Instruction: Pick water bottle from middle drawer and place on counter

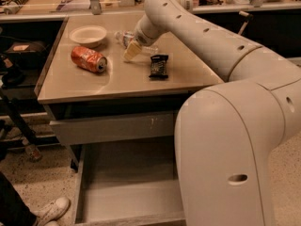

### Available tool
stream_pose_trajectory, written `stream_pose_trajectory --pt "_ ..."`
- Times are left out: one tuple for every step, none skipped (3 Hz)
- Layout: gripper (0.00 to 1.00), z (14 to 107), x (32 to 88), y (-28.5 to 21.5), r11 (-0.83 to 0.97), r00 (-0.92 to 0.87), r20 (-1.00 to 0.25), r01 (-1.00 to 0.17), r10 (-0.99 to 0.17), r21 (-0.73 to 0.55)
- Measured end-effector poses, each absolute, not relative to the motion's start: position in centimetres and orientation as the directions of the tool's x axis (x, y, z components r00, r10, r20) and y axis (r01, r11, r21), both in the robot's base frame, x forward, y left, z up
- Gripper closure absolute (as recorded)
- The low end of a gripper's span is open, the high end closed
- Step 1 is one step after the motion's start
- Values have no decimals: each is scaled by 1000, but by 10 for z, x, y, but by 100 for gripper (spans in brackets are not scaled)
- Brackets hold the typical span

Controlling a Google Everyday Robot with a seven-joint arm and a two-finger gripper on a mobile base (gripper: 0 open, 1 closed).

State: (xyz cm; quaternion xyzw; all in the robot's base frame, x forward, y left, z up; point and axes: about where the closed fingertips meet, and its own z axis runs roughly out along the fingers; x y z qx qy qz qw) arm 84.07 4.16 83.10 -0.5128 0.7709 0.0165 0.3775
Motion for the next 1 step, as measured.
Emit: stream_pose_trajectory --pt "0 831 841 42 473 -189 -599 -803 -778 -362"
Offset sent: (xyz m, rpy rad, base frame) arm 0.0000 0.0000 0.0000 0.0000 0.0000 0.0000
